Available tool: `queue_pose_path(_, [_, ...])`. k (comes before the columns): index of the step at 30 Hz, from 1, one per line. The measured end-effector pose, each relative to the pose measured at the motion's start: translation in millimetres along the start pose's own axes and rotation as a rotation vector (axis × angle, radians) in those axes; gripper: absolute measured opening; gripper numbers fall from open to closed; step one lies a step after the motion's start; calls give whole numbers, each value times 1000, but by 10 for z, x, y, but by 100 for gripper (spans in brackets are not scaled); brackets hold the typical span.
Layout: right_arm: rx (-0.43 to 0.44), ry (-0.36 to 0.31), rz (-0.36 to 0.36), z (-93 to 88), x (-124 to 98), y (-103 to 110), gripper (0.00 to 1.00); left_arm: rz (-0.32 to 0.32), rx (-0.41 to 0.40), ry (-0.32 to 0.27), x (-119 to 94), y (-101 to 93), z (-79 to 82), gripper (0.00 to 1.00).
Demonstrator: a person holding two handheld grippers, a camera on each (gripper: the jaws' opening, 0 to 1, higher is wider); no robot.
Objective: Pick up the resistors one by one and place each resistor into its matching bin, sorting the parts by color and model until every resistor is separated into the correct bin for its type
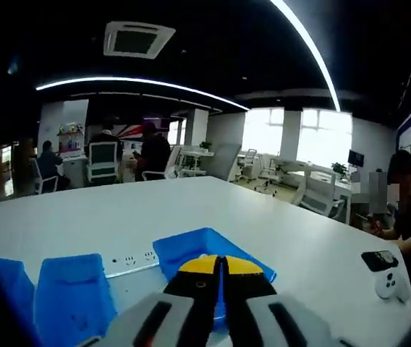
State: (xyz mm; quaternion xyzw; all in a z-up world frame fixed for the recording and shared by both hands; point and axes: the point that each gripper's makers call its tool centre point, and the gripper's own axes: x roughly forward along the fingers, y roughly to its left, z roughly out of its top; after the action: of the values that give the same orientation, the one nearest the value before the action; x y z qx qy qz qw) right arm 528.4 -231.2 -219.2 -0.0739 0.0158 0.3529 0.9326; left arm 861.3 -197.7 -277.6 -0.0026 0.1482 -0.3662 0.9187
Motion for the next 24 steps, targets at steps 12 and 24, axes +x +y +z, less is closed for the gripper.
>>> queue_pose_path(12, [1,-1,3,-6,6,24,41,13,38,-3,-181,81,18,51])
queue_pose_path(24, [-10,0,9,16,21,76,41,-104,53,-93,-1185,-116,244,48])
